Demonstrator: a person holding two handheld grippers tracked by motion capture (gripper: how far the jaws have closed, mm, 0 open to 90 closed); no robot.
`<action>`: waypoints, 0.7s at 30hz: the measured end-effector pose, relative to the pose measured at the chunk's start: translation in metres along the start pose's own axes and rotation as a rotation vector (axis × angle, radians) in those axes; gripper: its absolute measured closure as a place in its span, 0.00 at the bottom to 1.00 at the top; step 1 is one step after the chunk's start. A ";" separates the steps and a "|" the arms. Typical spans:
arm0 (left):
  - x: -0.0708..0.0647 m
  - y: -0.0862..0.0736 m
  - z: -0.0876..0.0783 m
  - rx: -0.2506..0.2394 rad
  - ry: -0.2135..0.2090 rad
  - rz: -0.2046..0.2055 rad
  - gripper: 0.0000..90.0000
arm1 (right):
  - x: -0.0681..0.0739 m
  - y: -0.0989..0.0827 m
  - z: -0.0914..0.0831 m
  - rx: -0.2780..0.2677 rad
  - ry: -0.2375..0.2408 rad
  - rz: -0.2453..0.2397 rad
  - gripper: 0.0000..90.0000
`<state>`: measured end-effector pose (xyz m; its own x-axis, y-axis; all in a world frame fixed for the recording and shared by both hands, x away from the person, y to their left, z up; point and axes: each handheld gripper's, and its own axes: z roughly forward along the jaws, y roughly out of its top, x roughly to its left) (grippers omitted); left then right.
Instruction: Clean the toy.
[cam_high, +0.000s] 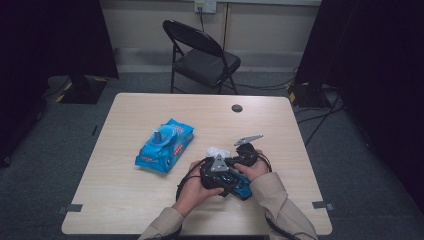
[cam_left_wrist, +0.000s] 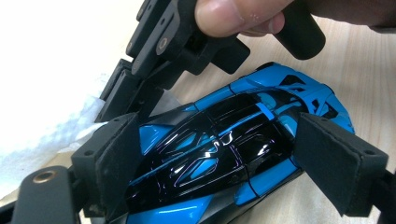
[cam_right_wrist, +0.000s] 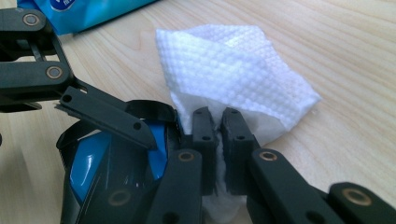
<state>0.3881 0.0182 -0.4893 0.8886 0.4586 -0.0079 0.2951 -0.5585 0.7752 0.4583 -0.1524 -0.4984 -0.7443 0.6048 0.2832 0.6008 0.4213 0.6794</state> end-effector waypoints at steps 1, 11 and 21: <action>0.000 0.000 0.000 -0.003 -0.001 0.000 0.17 | 0.000 0.001 0.000 0.001 0.001 -0.001 0.95; 0.000 -0.001 0.000 -0.010 0.001 0.000 0.17 | 0.001 0.000 -0.008 -0.024 -0.032 -0.011 0.95; -0.001 -0.002 -0.001 -0.009 0.005 0.002 0.17 | -0.003 -0.015 -0.054 -0.088 -0.040 -0.028 0.95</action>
<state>0.3869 0.0192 -0.4901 0.8873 0.4611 -0.0027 0.2901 -0.5536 0.7806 0.4360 -0.1974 -0.4727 -0.7471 0.6208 0.2378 0.5510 0.3782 0.7439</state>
